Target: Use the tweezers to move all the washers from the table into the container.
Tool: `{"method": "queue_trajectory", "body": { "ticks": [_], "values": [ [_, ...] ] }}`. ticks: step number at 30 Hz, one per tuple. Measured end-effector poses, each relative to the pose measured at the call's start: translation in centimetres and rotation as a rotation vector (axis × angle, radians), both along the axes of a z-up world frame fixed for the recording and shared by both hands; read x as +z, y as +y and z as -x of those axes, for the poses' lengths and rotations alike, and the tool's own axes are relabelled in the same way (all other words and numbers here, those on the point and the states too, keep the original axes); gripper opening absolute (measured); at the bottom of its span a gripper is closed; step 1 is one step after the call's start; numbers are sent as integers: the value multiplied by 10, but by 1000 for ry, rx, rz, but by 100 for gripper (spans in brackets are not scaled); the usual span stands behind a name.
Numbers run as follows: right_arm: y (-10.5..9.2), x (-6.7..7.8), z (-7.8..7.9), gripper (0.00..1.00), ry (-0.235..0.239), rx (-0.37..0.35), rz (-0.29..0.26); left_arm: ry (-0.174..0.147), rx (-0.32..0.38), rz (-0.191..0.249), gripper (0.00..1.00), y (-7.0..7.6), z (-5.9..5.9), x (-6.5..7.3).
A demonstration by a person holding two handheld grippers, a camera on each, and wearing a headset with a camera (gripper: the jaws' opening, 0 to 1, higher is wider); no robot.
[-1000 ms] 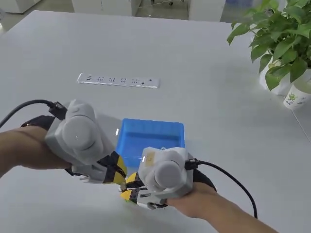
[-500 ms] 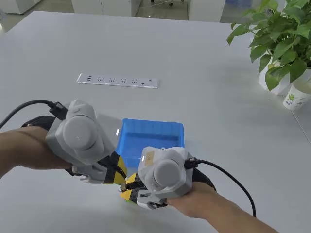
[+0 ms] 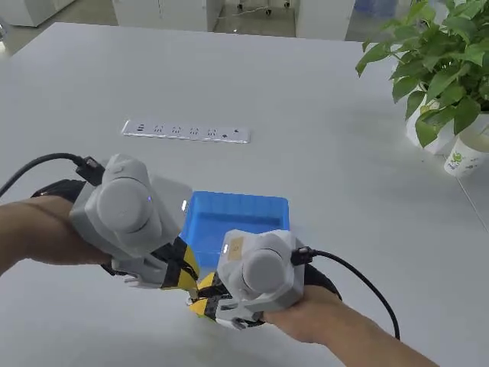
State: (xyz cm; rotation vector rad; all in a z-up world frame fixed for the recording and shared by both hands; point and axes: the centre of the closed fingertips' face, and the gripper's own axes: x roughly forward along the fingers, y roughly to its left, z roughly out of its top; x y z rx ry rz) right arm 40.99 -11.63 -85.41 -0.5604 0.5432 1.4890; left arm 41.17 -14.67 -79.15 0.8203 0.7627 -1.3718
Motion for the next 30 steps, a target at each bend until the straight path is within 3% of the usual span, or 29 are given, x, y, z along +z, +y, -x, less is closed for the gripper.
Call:
{"method": "queue_trajectory", "body": {
  "ticks": [10,18,30],
  "values": [
    [2,18,-2,11,-10,1,-12,12,9,11,7,3,-2,18],
    [5,30,-7,11,-8,-10,-28,3,7,6,7,5,-6,30],
    [1,53,-27,11,-23,-36,-26,-23,-15,-8,7,2,-23,53]
  ]
}}
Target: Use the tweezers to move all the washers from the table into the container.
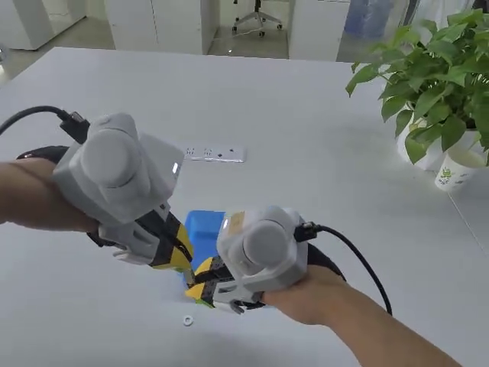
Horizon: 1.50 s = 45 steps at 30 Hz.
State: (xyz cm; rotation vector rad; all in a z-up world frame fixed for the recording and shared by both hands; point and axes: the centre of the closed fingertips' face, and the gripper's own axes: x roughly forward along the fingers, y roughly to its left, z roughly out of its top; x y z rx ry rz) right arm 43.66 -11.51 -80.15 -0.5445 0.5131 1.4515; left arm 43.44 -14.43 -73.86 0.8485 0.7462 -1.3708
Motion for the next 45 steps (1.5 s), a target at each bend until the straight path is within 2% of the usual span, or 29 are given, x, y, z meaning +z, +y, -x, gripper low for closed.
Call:
{"method": "queue_trajectory", "body": {
  "ticks": [7,20,33,45],
  "values": [
    [-2,7,-15,11,-13,-8,-4,-19,-16,-15,7,-4,-13,7],
    [-8,11,-41,11,-25,-33,-6,-22,-45,-27,7,-10,-38,10],
    [-16,-6,-62,11,-11,-41,-9,-30,-56,-25,7,-17,-59,-7],
    [-23,-27,-71,11,11,-43,15,-22,-56,-22,7,-22,-70,-26]
  ]
}}
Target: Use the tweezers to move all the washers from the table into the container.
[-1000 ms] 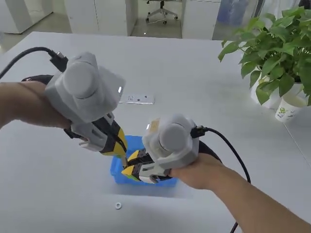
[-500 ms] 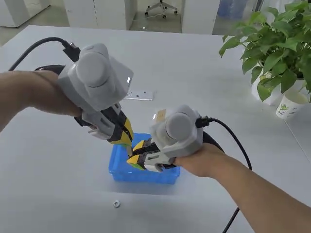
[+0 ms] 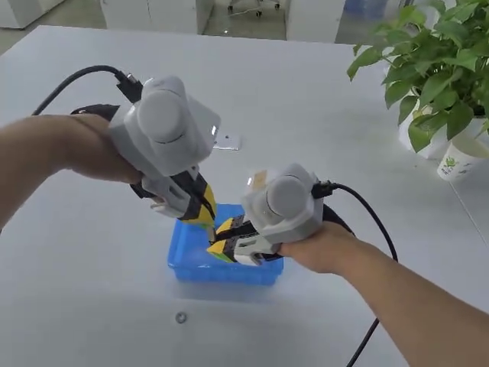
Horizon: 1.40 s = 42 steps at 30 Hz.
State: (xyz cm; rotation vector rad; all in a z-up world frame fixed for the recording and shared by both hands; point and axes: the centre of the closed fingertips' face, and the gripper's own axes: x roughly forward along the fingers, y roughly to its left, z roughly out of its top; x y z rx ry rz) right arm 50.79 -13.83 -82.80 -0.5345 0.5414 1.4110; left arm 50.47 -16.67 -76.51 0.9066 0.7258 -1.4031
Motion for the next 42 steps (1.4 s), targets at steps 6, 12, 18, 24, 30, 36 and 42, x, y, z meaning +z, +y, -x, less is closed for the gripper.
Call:
{"method": "queue_trajectory", "body": {
  "ticks": [6,12,18,24,30,36,42],
  "values": [
    [-2,-10,-2,11,8,9,19,7,4,9,7,-1,-3,-10],
    [-3,-17,-6,11,23,7,26,11,10,16,7,-2,-6,-17],
    [-4,-25,-6,11,31,11,38,13,7,11,7,-3,-7,-24],
    [-5,-28,-10,11,37,9,42,12,9,11,7,-3,-10,-27],
    [-4,-32,-12,11,39,10,52,9,12,7,7,-2,-13,-31],
    [-4,-36,-12,11,38,17,67,12,11,6,7,-2,-13,-34],
    [-5,-35,-13,12,40,13,67,10,11,9,7,-3,-15,-34]
  ]
}}
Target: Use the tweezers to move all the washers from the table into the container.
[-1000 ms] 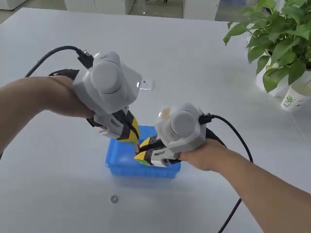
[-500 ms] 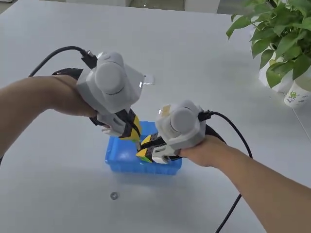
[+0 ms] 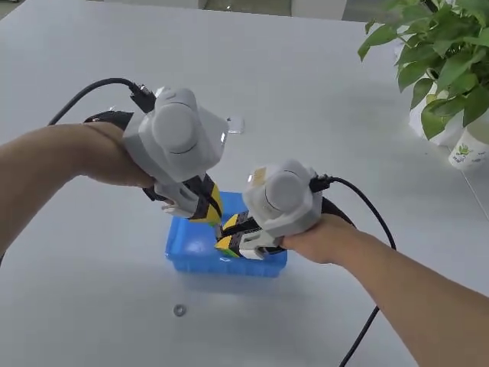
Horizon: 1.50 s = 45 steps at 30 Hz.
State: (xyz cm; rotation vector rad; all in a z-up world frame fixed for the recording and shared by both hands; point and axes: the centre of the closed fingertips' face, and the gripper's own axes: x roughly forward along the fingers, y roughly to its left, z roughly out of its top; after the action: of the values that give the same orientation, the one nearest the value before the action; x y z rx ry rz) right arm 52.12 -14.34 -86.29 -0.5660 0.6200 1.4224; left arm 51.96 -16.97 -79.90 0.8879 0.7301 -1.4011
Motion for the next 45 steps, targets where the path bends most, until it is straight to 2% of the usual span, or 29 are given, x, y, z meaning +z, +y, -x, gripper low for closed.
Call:
{"method": "queue_trajectory", "body": {
  "ticks": [14,26,36,45],
  "values": [
    [0,4,1,12,-13,7,3,-11,-10,-11,7,1,1,4],
    [4,23,3,12,-45,7,-17,-36,-15,-23,7,3,5,23],
    [6,41,10,12,-79,5,-34,-56,-14,-29,7,3,14,39],
    [9,55,21,12,-106,7,-47,-76,-17,-41,7,6,28,54]
  ]
}}
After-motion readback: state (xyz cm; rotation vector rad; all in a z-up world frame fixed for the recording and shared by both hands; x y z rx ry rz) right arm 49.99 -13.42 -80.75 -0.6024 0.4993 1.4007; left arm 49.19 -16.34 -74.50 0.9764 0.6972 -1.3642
